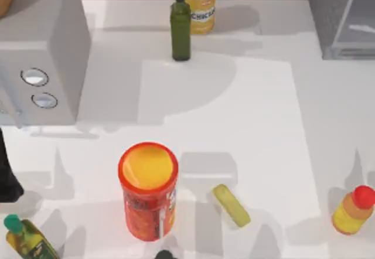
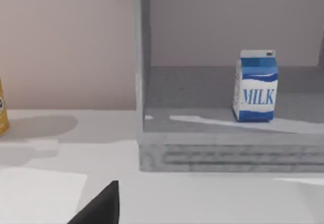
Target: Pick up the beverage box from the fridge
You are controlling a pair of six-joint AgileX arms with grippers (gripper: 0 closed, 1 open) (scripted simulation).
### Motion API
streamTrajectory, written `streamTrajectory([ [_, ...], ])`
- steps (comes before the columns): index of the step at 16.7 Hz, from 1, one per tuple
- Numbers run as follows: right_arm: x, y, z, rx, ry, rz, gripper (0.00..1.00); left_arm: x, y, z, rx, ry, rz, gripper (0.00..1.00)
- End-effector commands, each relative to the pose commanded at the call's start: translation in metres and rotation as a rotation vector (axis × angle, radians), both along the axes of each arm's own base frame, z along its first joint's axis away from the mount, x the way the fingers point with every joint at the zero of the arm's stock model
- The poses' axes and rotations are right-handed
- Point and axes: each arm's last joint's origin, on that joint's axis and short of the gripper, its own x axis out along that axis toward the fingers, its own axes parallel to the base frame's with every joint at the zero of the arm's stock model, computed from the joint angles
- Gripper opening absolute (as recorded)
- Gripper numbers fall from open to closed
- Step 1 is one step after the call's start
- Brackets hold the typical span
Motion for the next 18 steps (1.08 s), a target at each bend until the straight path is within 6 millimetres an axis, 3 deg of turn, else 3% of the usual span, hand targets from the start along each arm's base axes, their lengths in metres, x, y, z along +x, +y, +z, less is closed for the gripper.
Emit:
streamTrajectory([
  [7, 0.009, -0.005, 0.011, -0.010, -0.027, 0.000, 1.00, 0.000, 0.000, 0.000, 0.000, 0.000, 0.000, 1.00],
  [12, 0.038, -0.020, 0.020, -0.022, -0.037, -0.004, 1.00, 0.000, 0.000, 0.000, 0.000, 0.000, 0.000, 1.00],
  [18, 0.079, -0.055, -0.006, 0.000, 0.028, -0.004, 1.00, 0.000, 0.000, 0.000, 0.000, 0.000, 0.000, 1.00],
])
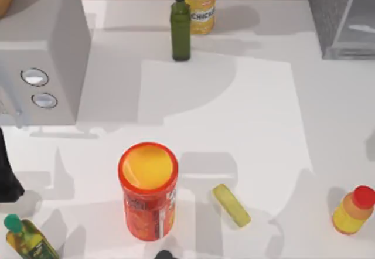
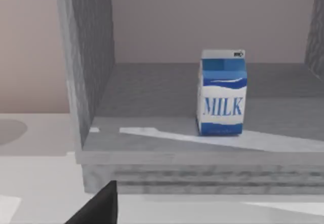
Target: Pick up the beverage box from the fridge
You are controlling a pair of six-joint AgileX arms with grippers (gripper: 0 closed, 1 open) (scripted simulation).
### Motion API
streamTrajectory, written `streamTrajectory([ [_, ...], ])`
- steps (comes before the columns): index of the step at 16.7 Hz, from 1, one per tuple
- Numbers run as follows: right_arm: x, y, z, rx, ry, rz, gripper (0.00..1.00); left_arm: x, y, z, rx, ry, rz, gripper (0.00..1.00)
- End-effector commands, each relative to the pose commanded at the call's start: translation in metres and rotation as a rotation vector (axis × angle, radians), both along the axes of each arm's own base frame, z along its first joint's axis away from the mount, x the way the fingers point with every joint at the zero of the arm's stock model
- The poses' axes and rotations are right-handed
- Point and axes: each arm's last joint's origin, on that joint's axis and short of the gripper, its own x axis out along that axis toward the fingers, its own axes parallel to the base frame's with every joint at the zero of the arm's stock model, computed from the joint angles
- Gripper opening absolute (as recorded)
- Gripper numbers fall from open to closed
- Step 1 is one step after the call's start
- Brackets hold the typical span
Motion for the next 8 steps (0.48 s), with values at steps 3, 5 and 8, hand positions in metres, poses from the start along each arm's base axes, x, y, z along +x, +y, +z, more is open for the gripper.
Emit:
streamTrajectory([
  [3, 0.011, -0.018, -0.018, 0.011, 0.009, 0.001, 1.00, 0.000, 0.000, 0.000, 0.000, 0.000, 0.000, 1.00],
  [5, 0.015, -0.028, -0.027, 0.012, 0.002, 0.002, 1.00, 0.000, 0.000, 0.000, 0.000, 0.000, 0.000, 1.00],
  [8, 0.019, -0.040, -0.039, 0.004, -0.019, 0.003, 1.00, 0.000, 0.000, 0.000, 0.000, 0.000, 0.000, 1.00],
])
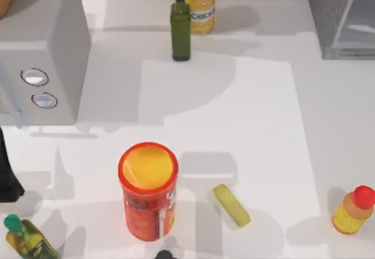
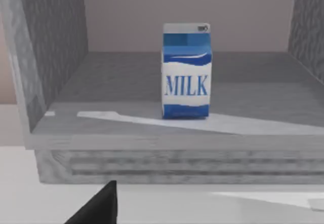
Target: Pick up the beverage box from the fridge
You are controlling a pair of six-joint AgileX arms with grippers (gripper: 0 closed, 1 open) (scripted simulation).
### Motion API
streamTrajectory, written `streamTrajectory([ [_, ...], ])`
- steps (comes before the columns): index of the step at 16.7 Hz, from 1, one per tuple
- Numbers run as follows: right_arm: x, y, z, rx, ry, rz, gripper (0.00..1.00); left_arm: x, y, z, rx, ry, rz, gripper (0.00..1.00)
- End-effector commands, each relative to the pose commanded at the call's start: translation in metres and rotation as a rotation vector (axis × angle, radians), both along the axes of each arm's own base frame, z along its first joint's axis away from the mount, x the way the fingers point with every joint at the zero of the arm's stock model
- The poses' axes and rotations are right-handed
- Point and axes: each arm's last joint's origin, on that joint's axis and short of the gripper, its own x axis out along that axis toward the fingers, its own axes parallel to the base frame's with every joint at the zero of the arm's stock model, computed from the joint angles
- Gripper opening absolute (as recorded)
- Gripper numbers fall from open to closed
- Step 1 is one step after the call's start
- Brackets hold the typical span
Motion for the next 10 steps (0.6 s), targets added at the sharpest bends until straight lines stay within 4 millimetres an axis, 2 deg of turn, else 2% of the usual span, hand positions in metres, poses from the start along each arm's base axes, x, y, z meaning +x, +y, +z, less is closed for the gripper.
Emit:
streamTrajectory([
  [3, 0.0011, -0.0055, -0.0055, -0.004, -0.009, 0.001, 1.00, 0.0000, 0.0000, 0.0000, 0.000, 0.000, 0.000, 1.00],
  [10, 0.0042, -0.0041, -0.0069, -0.001, -0.001, 0.006, 1.00, 0.0000, 0.0000, 0.0000, 0.000, 0.000, 0.000, 1.00],
])
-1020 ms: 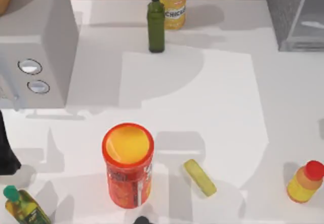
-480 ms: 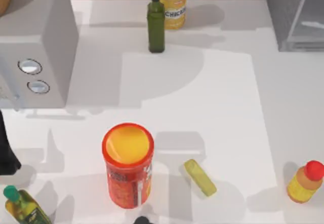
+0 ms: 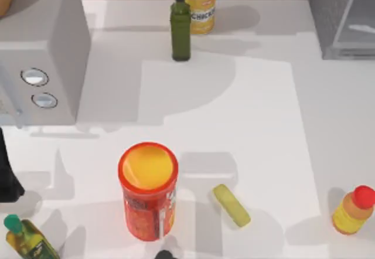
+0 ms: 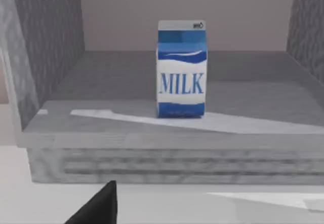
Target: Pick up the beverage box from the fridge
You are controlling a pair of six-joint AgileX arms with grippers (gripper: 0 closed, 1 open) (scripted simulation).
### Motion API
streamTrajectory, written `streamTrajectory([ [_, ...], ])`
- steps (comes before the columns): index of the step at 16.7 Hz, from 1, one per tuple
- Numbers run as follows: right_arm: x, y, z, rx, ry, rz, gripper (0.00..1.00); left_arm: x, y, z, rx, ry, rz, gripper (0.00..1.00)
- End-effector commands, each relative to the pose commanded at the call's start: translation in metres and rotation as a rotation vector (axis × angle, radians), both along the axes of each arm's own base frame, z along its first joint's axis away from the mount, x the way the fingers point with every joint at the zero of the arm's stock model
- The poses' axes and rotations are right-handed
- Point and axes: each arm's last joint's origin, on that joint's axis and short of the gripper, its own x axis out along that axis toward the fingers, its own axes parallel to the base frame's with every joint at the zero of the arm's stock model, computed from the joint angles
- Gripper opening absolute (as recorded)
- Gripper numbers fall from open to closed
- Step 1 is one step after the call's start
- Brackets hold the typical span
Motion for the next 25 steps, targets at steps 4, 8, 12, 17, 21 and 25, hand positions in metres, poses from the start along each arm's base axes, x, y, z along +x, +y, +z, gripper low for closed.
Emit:
streamTrajectory([
  [4, 0.035, -0.003, -0.009, 0.016, 0.046, -0.002, 1.00, 0.000, 0.000, 0.000, 0.000, 0.000, 0.000, 1.00],
  [8, 0.085, -0.008, -0.013, 0.016, 0.059, -0.002, 1.00, 0.000, 0.000, 0.000, 0.000, 0.000, 0.000, 1.00],
  [12, 0.131, -0.007, -0.011, 0.007, 0.050, -0.009, 1.00, 0.000, 0.000, 0.000, 0.000, 0.000, 0.000, 1.00],
  [17, 0.193, 0.009, -0.015, 0.000, 0.078, -0.018, 1.00, 0.000, 0.000, 0.000, 0.000, 0.000, 0.000, 1.00],
  [21, 0.204, 0.017, -0.019, -0.004, 0.092, -0.015, 1.00, 0.000, 0.000, 0.000, 0.000, 0.000, 0.000, 1.00],
  [25, 0.204, 0.016, -0.018, -0.004, 0.090, -0.017, 1.00, 0.000, 0.000, 0.000, 0.000, 0.000, 0.000, 1.00],
])
